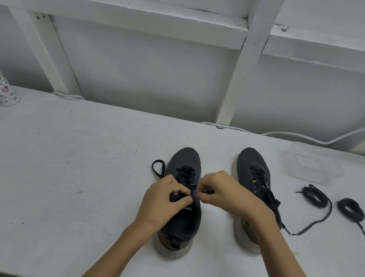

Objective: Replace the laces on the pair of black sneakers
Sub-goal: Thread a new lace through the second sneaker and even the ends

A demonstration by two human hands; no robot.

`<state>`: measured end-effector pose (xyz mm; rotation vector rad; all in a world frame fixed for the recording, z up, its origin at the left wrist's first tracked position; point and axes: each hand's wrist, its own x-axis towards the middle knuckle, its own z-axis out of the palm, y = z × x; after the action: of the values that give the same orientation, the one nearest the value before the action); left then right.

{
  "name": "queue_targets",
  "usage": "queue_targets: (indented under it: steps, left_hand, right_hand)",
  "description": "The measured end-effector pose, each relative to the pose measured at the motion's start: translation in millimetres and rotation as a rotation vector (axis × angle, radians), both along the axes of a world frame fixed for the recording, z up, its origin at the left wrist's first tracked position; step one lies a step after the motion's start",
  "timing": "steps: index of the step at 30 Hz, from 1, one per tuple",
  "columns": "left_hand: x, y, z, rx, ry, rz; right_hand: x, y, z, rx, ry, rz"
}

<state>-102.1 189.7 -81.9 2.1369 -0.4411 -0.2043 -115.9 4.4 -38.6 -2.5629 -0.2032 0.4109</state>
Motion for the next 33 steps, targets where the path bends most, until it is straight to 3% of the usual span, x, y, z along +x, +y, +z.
queue_targets:
  steps: [3, 7, 12, 16, 20, 22, 24, 27, 33]
  left_hand:
    - [-1, 0, -1, 0.060, -0.020, 0.001]
    - [-2, 1, 1, 0.177, -0.113, -0.031]
    - [-2, 4, 1, 0.167, -0.168, -0.020]
    - [4, 12, 6, 0.133, -0.209, 0.013]
    - [16, 25, 9, -0.042, -0.154, 0.078]
    - [21, 30, 11, -0.118, -0.136, 0.110]
    - [22, 33, 15, -0.135, -0.111, 0.050]
    - [20, 32, 21, -0.162, -0.047, -0.099]
    - [18, 46, 12, -0.253, 0.043, -0.125]
  right_hand:
    - [-1, 2, -3, 0.030, -0.024, -0.020]
    - [-8, 5, -8, 0.276, -0.026, -0.177]
    - [-14, 10, -16, 0.588, 0.034, -0.358]
    - [-20, 8, -17, 0.661, 0.035, -0.412]
    - [-24, 10, -16, 0.616, 0.008, -0.404]
    - [-24, 14, -17, 0.493, -0.053, -0.388]
    - [-23, 22, -15, 0.328, -0.165, -0.351]
    - [-19, 35, -9, 0.284, -0.275, -0.264]
    - [-10, 40, -11, 0.149, -0.244, -0.270]
